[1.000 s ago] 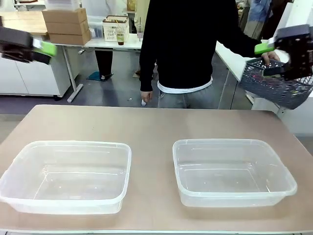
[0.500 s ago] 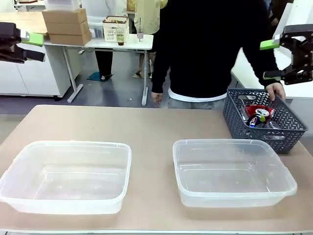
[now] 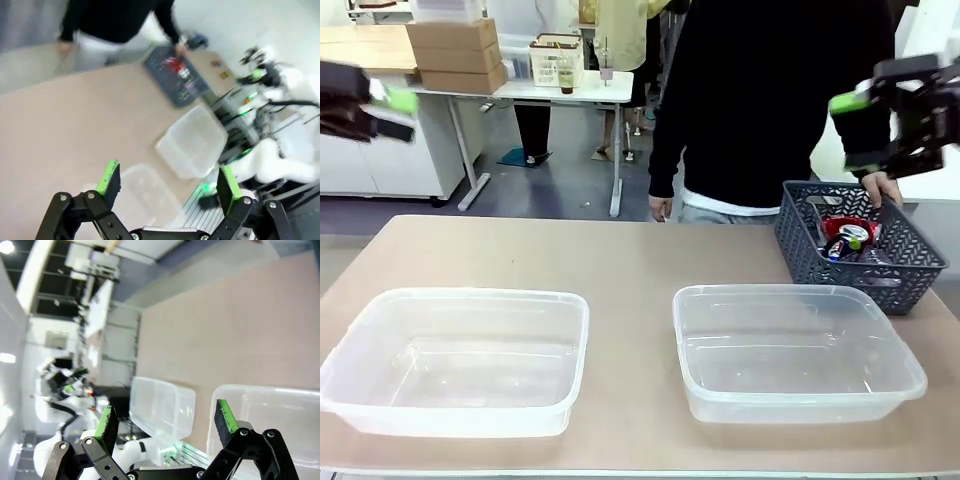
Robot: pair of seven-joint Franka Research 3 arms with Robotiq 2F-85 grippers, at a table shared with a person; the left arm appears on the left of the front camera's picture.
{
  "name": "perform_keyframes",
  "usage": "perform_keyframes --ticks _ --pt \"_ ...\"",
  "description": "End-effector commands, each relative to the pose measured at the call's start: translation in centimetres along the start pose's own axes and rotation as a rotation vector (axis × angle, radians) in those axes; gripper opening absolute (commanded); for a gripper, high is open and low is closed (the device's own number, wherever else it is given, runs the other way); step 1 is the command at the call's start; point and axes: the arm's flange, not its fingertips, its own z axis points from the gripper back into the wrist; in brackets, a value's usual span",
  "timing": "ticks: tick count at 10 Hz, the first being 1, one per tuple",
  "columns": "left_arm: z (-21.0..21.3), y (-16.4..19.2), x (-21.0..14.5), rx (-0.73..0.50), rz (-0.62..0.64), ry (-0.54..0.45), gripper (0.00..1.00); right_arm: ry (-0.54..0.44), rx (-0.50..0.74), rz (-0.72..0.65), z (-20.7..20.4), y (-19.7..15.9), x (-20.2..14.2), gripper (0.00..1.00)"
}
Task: Sort the waste into each basket.
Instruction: Pick up the Organizing box on the left side of the table and lift it.
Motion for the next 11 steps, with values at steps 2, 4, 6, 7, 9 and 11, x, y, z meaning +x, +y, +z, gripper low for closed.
perform_keyframes --ticks 2,4,6,7,9,11 --pt "2.9 -3.1 -3.9 0.330 0.137 0.436 1.00 0.197 -0.367 0.059 -20.3 8.4 -1.9 1.00" --pt "4.5 -4.0 -10.4 0.329 0.315 0.716 1.00 0.298 -0.442 0.196 -24.6 8.9 -6.2 1.00" --pt "4.9 -3.5 -10.3 0.210 0.062 0.516 1.00 0.295 -0.356 0.134 -24.9 8.2 -8.9 1.00" --pt "4.5 -2.6 -8.9 0.387 0.296 0.654 1.00 0.295 -0.356 0.134 -24.9 8.2 -8.9 1.00" --pt "4.5 -2.6 -8.9 0.387 0.296 0.654 1.00 0.326 -0.402 0.174 -26.0 8.3 -8.8 1.00" --pt "4.3 -1.8 -10.2 0.461 0.288 0.631 1.00 0.426 -0.619 0.161 -31.6 10.6 -11.3 1.00"
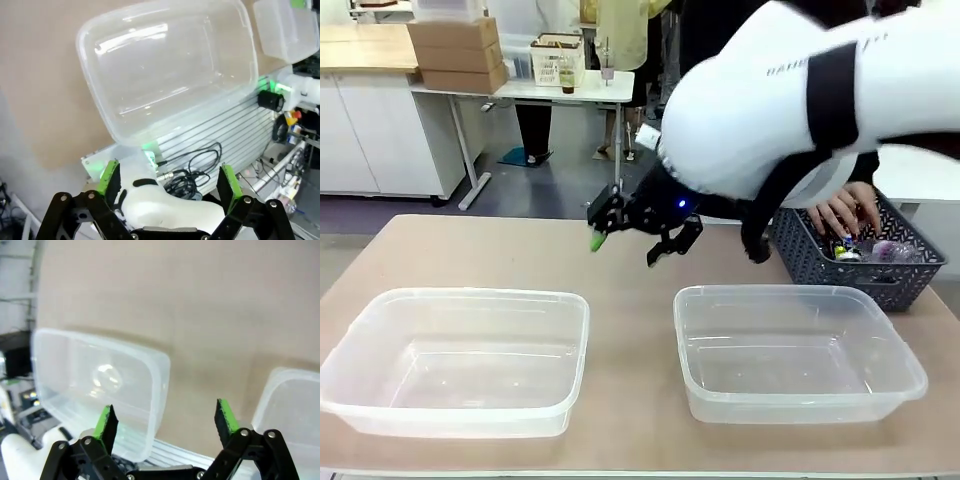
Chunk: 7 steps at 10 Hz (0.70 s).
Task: Sort the waste into each basket.
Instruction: Pick up the Organizing box on the left side of the table and lift it.
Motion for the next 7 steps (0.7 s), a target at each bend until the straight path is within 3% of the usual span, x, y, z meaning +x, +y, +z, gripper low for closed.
perform_keyframes --ticks 1,3,5,6,7 --pt "-3.7 2.2 -0.6 0.133 0.112 -0.008 1.00 0.104 -0.090 -0.052 -2.8 3.8 1.0 1.00" --pt "-7.9 5.3 -2.2 0.239 0.165 0.090 1.00 0.168 -0.132 -0.100 -4.6 3.9 0.4 1.00" --pt "-10.4 5.9 -1.3 0.157 0.076 0.161 1.00 0.186 -0.174 -0.116 -3.7 2.3 0.5 1.00" --pt "-9.8 4.7 0.6 0.123 0.065 0.126 1.00 0.172 -0.120 -0.083 -5.4 2.5 -0.6 1.00" --pt "-2.4 6.1 1.8 0.189 0.119 0.140 1.00 0.192 -0.136 -0.097 -5.2 2.1 -0.1 1.00"
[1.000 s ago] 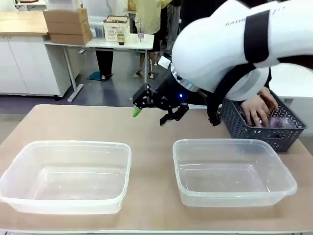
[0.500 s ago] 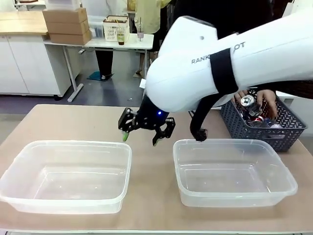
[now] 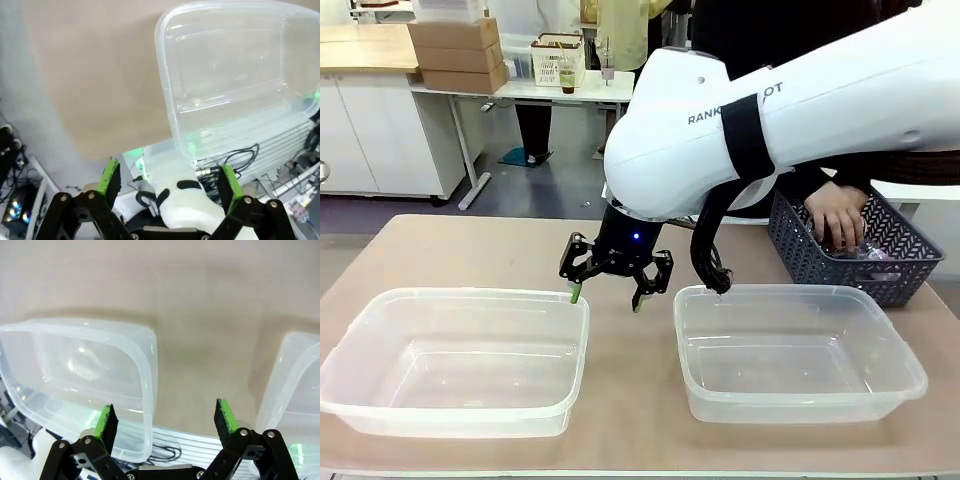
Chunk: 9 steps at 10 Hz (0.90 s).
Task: Sort the waste into each basket.
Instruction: Pick up the Organizing box on the left side of the table and lift it.
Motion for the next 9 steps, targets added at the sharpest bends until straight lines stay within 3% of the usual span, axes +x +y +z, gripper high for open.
perform_keyframes --ticks 1,2,4,6,9 --pt "0.3 0.2 -0.4 0.000 0.004 -0.006 1.00 0.102 -0.114 0.030 -1.0 2.2 -0.3 1.00" --pt "-0.8 -0.5 1.0 -0.021 -0.037 0.054 1.00 0.182 -0.175 0.006 -2.0 3.7 -0.6 1.00" --pt "-3.5 -0.2 2.0 -0.064 -0.035 0.051 1.00 0.198 -0.177 0.011 -2.7 5.0 -1.3 1.00" --pt "-6.7 0.8 2.7 0.035 0.011 0.037 1.00 0.228 -0.165 0.047 -3.3 5.3 -0.7 1.00" --pt "-10.4 0.9 3.0 0.039 0.005 0.053 1.00 0.275 -0.201 0.023 -5.3 5.9 0.5 1.00"
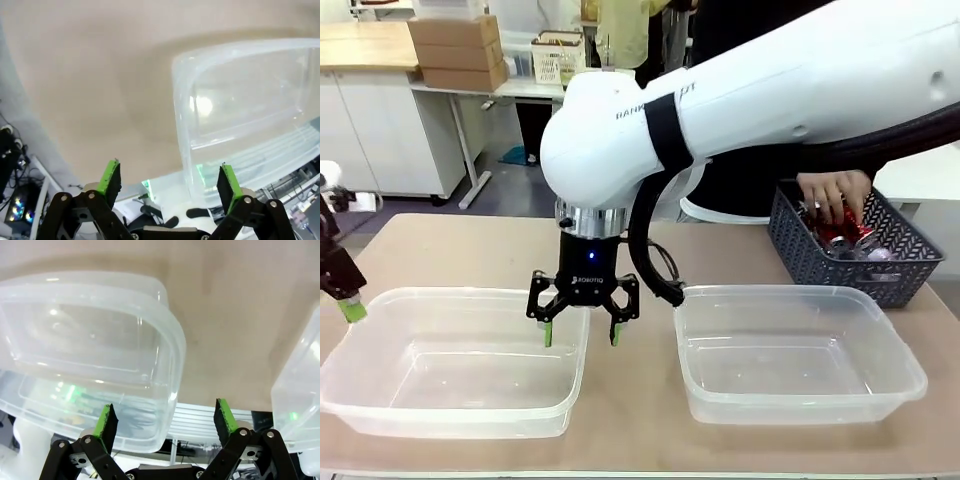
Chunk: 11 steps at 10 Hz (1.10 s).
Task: Sort the waste into each basket.
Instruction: Pick up the Organizing box on the left side of the table and lift it.
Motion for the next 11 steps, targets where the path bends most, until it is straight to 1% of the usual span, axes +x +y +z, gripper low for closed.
perform_keyframes --ticks 1,3,4,5,6,7,8,9,10,11 --pt "-5.2 -1.9 -2.7 0.026 -0.019 0.005 1.00 0.022 -0.063 -0.007 -0.4 1.2 0.8 1.00" --pt "-5.8 -2.8 -2.6 0.036 -0.046 0.025 1.00 0.043 -0.110 -0.039 -1.4 1.5 1.7 1.00" --pt "-6.0 -3.0 -2.6 0.014 -0.054 0.047 1.00 0.033 -0.126 -0.044 -1.6 1.7 1.6 0.40" --pt "-6.4 -3.1 -2.4 0.017 -0.059 0.063 0.55 0.036 -0.133 -0.041 -1.9 1.8 1.6 0.40" --pt "-6.8 -3.3 -2.4 0.012 -0.067 0.062 0.41 0.036 -0.141 -0.049 -2.1 1.8 1.6 0.00" --pt "-7.2 -3.3 -2.3 0.004 -0.073 0.053 0.00 0.034 -0.147 -0.053 -2.1 1.8 1.5 0.36" --pt "-7.5 -3.4 -2.2 0.001 -0.070 0.041 0.00 0.032 -0.154 -0.051 -2.1 1.8 1.3 0.00" --pt "-7.7 -3.5 -2.1 -0.009 -0.065 0.031 0.00 0.033 -0.159 -0.051 -2.1 1.8 1.2 0.00" --pt "-7.9 -3.6 -2.1 -0.012 -0.060 0.035 0.14 0.033 -0.159 -0.053 -2.1 1.7 1.2 0.00" --pt "-7.8 -3.7 -2.1 -0.012 -0.059 0.031 0.04 0.036 -0.157 -0.055 -2.2 1.6 1.2 0.00"
